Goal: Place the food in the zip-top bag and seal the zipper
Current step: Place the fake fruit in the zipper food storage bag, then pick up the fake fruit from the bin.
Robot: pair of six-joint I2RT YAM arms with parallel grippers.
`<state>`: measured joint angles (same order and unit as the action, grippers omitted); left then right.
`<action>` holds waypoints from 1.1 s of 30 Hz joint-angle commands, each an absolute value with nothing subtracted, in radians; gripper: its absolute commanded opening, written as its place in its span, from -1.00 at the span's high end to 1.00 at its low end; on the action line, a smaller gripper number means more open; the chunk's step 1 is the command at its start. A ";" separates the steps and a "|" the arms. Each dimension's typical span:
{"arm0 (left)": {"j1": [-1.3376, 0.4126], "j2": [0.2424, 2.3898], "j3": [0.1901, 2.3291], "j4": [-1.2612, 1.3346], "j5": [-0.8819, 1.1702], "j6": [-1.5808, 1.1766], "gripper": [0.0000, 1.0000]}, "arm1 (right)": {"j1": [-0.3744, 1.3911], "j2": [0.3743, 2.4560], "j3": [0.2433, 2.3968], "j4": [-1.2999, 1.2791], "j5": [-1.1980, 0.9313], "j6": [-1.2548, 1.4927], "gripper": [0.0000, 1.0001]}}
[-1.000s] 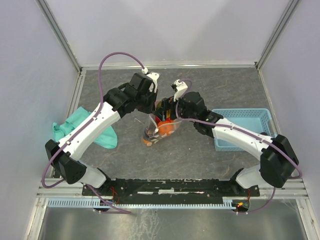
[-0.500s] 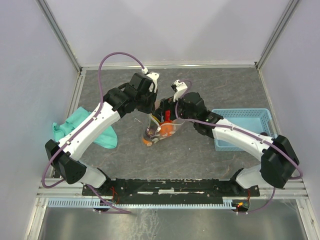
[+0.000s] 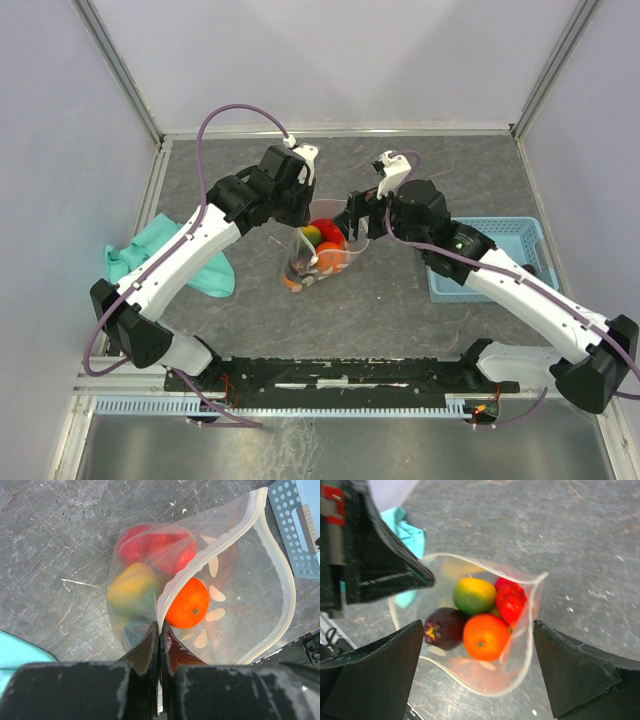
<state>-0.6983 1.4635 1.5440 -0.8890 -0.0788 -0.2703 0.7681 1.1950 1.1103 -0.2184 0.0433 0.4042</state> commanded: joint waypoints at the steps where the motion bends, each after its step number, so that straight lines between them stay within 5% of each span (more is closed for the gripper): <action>1: -0.702 1.456 1.555 -0.874 -0.097 -0.249 0.95 | 0.754 1.141 1.145 -0.387 0.152 0.391 -0.97; 16: -0.703 1.446 1.545 -0.876 -0.137 -0.237 0.95 | 0.516 1.107 1.149 -0.864 0.445 0.552 -0.93; 33: -0.701 1.449 1.537 -0.875 -0.140 -0.259 0.95 | 0.088 1.141 0.916 -0.827 0.502 0.690 -0.98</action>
